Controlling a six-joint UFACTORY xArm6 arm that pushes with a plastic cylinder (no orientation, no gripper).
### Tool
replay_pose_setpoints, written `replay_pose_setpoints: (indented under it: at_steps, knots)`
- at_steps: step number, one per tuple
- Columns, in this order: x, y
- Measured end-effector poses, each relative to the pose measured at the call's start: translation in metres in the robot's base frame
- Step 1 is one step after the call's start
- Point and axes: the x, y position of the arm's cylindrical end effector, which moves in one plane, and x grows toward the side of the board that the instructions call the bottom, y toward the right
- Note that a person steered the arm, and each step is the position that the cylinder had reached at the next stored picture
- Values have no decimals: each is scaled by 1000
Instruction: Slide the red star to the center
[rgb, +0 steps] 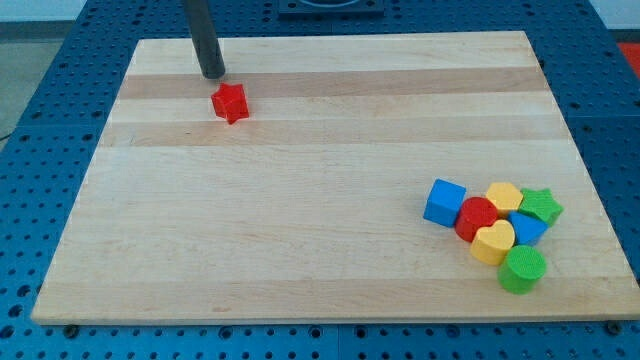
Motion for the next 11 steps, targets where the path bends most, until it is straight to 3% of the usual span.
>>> replay_pose_setpoints:
  at_steps: [4,5,7,8,9,11]
  knots:
    - [173,187]
    - [158,191]
    - [18,120]
    - [-30,72]
    - [-8,-20]
    - [-3,-45]
